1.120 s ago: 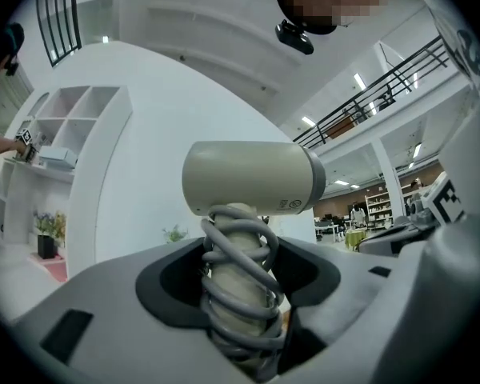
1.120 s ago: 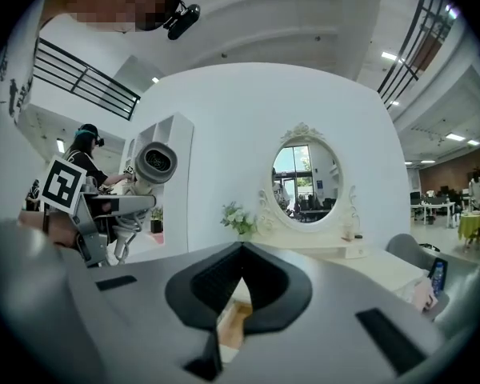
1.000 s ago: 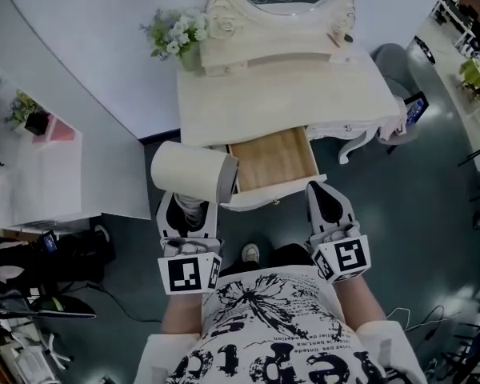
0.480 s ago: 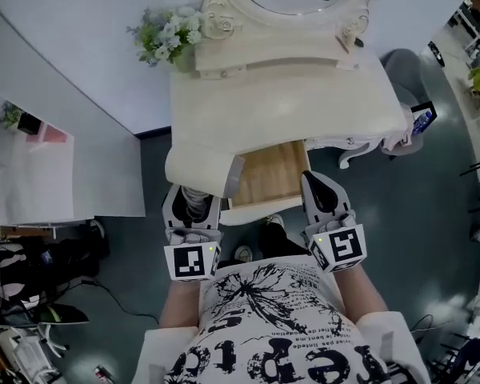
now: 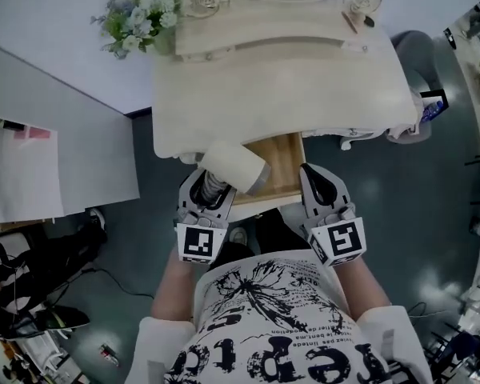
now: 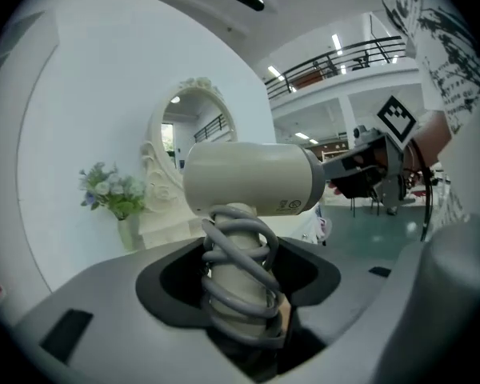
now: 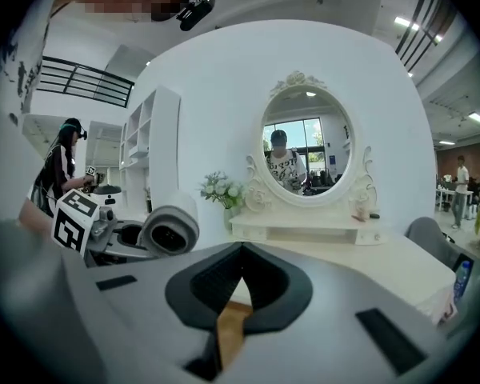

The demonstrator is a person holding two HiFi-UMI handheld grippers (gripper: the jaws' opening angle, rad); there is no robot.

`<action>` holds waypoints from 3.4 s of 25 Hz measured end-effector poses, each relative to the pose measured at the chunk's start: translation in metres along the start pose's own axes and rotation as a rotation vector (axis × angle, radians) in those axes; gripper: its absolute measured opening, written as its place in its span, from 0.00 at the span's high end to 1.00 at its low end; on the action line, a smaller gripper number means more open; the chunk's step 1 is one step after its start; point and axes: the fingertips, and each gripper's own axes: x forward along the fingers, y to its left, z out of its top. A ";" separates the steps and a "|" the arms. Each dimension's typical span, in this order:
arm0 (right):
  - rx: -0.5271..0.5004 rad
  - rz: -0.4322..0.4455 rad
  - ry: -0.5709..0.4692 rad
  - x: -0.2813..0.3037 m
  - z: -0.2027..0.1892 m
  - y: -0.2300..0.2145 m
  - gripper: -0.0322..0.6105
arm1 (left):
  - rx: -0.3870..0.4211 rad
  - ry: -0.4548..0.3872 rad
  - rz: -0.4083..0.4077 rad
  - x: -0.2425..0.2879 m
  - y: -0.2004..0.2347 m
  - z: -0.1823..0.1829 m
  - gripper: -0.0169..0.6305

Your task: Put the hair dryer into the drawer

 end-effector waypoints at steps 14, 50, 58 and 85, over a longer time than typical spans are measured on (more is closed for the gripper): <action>0.100 0.010 0.113 0.005 -0.054 -0.042 0.94 | 0.245 0.363 -0.365 0.095 -0.082 -0.124 0.58; 0.222 0.080 0.209 0.037 -0.098 -0.068 0.94 | 0.455 0.672 -0.624 0.161 -0.145 -0.255 0.57; 0.200 0.072 0.202 0.036 -0.096 -0.063 0.94 | 0.469 0.679 -0.639 0.158 -0.143 -0.243 0.56; 0.059 0.133 0.025 0.021 0.014 -0.005 0.94 | 0.008 0.024 0.049 0.019 -0.002 0.062 0.94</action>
